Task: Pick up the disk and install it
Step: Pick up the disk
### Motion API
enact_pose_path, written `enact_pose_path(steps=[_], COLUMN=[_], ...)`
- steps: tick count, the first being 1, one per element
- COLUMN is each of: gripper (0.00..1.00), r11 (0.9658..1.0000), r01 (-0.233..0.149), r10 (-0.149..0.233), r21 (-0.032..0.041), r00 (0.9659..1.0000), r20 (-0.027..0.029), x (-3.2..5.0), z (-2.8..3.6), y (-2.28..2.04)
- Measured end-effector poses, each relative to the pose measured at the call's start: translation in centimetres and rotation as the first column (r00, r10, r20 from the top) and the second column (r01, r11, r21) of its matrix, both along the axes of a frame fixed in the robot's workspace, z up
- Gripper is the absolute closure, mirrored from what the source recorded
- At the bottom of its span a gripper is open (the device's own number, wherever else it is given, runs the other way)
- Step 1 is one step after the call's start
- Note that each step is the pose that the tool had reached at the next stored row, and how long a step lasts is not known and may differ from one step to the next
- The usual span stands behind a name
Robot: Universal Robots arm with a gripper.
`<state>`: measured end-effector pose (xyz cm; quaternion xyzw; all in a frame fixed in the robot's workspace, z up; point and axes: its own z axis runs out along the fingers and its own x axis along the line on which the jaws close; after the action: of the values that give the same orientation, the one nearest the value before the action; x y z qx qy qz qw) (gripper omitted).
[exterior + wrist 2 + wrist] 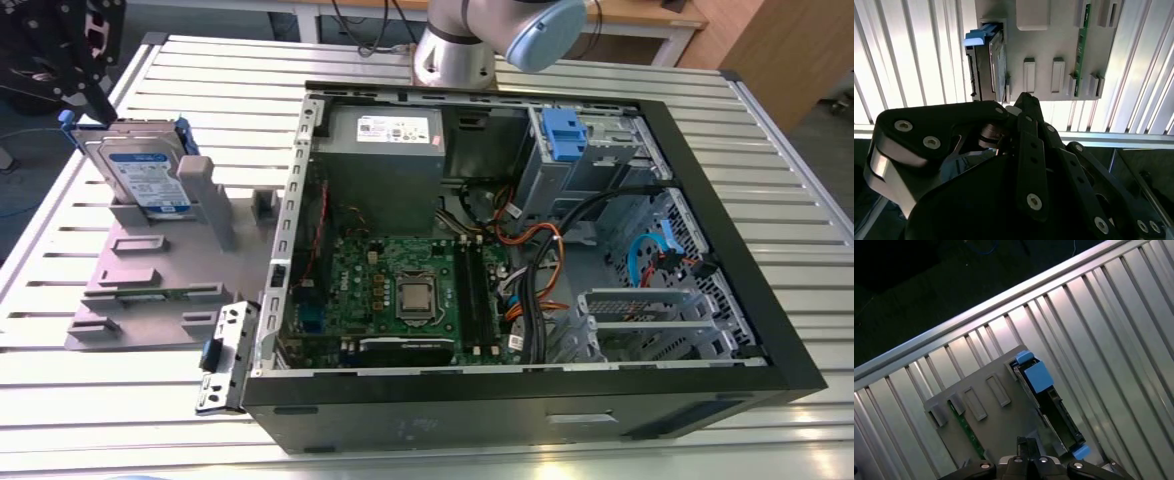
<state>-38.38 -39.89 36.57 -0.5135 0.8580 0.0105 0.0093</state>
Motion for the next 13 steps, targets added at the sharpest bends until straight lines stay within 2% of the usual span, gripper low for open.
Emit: enact_pose_path(steps=[13], gripper=[0.89], r11=[0.9966], r01=[-0.082], r10=[0.082], r21=[-0.0002], r00=[0.9966], r20=[0.0], x=[0.0], z=[0.0], y=[0.0])
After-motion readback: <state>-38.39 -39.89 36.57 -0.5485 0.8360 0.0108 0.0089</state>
